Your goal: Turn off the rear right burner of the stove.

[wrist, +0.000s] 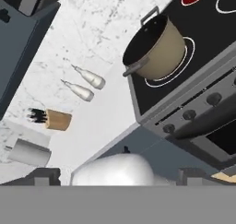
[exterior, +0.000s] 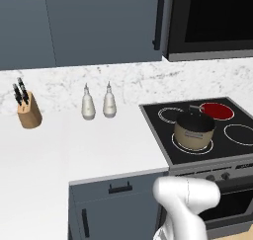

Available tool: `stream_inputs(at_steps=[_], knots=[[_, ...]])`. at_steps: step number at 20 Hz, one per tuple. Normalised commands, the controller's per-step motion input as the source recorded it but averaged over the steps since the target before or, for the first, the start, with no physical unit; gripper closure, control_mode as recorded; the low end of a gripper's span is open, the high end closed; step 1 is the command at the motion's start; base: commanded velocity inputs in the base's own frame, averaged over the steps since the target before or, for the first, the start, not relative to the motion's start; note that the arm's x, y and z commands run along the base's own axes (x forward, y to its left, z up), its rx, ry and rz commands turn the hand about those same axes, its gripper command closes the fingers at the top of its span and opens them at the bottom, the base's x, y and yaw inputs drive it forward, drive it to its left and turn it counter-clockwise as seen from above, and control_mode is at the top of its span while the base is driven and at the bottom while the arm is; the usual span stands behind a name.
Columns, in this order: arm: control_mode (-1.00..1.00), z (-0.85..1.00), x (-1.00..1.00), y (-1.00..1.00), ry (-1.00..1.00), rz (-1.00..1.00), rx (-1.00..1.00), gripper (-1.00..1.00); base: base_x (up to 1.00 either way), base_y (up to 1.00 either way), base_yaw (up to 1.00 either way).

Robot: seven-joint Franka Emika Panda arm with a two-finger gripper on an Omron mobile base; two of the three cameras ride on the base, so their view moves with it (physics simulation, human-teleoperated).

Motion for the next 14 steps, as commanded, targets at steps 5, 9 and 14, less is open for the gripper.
stream_inputs(at_steps=[5, 9, 14], knots=[[-1.00, -0.27, 0.28, 0.29, -0.01, 0.00, 0.29, -1.00, 0.00, 0.00, 0.00], [-1.00, -0.38, 0.19, 0.41, 0.00, 0.00, 0.16, -1.00, 0.00, 0.00, 0.00], [-1.00, -0.65, -0.12, 0.20, 0.00, -0.14, 0.02, -1.00, 0.00, 0.00, 0.00]])
